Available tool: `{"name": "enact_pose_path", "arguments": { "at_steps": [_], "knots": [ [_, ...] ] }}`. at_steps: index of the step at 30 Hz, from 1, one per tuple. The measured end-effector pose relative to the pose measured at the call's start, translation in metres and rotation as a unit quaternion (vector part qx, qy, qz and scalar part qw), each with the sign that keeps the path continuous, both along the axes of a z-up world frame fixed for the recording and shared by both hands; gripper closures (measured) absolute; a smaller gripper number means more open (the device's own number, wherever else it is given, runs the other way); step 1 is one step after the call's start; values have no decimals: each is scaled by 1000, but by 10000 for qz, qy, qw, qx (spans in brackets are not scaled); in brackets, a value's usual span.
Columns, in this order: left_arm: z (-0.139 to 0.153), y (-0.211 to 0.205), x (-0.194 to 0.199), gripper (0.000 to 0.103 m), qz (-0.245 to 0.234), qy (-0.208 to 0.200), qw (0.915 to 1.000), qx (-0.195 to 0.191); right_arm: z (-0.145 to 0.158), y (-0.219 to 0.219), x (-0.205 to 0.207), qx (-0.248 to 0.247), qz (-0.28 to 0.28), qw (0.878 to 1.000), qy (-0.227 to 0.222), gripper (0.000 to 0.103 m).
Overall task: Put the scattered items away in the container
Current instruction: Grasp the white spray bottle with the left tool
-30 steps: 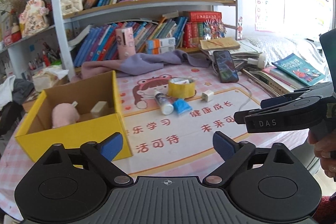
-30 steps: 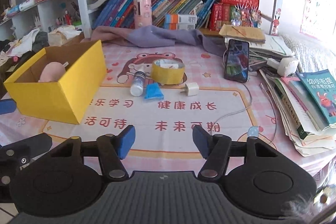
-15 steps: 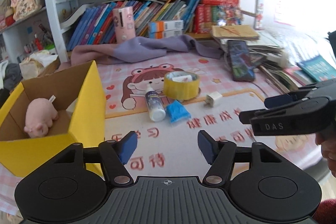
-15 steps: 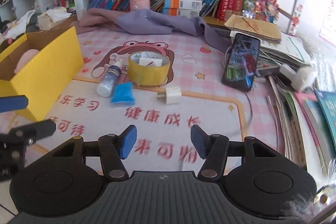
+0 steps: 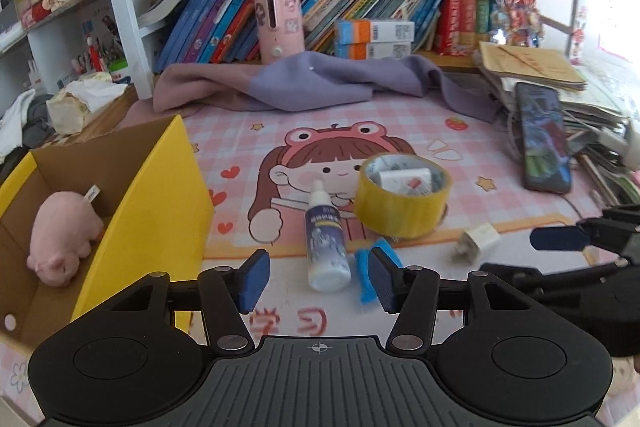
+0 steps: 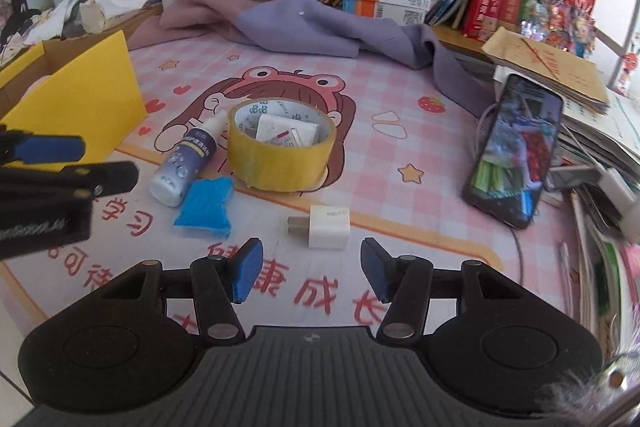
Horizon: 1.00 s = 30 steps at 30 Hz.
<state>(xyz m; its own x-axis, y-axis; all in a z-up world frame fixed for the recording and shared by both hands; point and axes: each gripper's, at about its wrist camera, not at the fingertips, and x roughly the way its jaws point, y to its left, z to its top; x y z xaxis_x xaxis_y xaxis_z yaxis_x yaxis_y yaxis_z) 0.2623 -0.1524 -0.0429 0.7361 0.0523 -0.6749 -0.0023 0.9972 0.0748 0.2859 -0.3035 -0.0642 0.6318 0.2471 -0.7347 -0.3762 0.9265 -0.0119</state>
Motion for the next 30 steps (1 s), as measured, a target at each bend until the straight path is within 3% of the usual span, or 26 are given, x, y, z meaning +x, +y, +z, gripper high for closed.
{"name": "enact_pose_path", "arguments": {
  "at_steps": [16, 22, 27, 30],
  "knots": [
    [-39, 3, 72, 56, 121, 673, 9976, -59, -28, 7, 48, -178, 172, 9992, 320, 51],
    [-53, 2, 83, 62, 98, 916, 9957, -46, -33, 5, 55, -150, 200, 9989, 399, 51],
    [-56, 6, 84, 72, 129, 923, 9953, -276, -35, 5, 56, -119, 281, 9985, 452, 61],
    [-54, 6, 82, 72, 162, 955, 9949, -279, -35, 6, 55, -136, 352, 9984, 416, 61]
  ]
}}
